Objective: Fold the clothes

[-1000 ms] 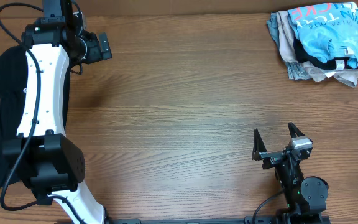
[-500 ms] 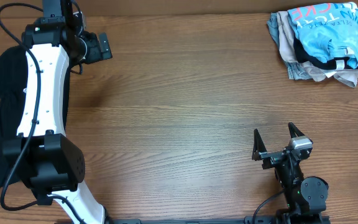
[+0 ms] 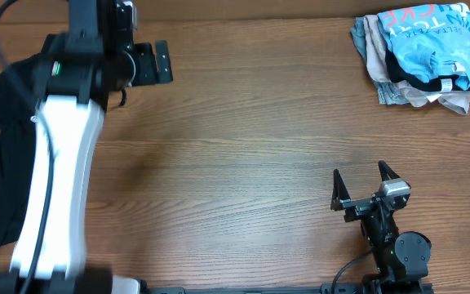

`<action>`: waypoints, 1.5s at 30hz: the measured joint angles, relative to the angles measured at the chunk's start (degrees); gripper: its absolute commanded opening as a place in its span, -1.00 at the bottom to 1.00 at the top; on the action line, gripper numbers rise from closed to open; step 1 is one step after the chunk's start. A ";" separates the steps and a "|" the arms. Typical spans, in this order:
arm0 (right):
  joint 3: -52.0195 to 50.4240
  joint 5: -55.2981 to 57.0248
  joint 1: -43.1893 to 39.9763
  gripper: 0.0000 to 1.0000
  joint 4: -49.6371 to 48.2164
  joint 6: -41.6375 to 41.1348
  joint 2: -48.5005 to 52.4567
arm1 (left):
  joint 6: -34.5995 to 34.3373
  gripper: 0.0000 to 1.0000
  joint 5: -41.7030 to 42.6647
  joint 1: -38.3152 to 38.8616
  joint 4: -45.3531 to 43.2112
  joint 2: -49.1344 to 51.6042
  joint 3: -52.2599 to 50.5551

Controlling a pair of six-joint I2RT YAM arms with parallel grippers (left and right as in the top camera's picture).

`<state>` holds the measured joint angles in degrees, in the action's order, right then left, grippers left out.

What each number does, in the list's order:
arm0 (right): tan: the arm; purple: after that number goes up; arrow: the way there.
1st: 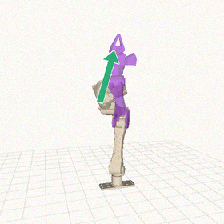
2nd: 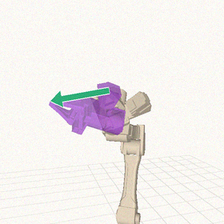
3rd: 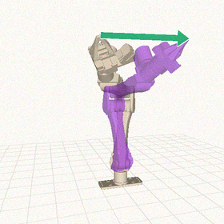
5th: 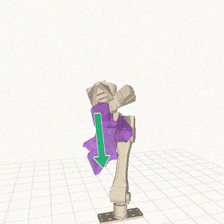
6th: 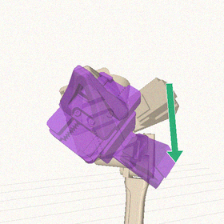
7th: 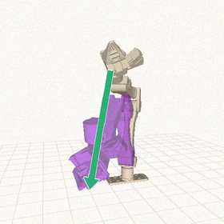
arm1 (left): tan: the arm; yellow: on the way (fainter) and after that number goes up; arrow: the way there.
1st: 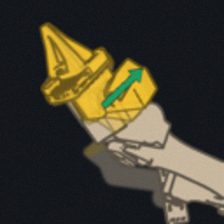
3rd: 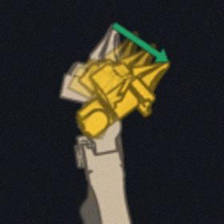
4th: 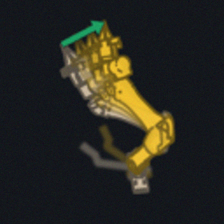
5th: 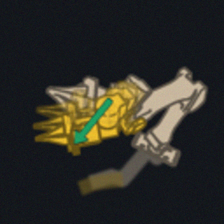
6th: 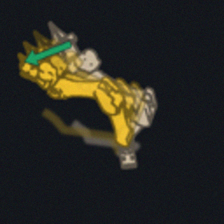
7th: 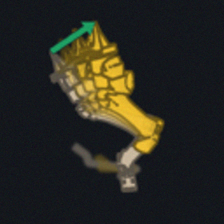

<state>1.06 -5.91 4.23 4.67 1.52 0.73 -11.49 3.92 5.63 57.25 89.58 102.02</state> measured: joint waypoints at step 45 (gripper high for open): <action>0.00 -0.02 -0.02 1.00 -0.07 -0.02 -0.04 | 6.16 1.00 2.12 -6.49 -53.18 -88.67 -101.37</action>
<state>1.06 -5.93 4.21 4.60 1.50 0.69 -5.32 6.04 -0.86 4.08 0.91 0.64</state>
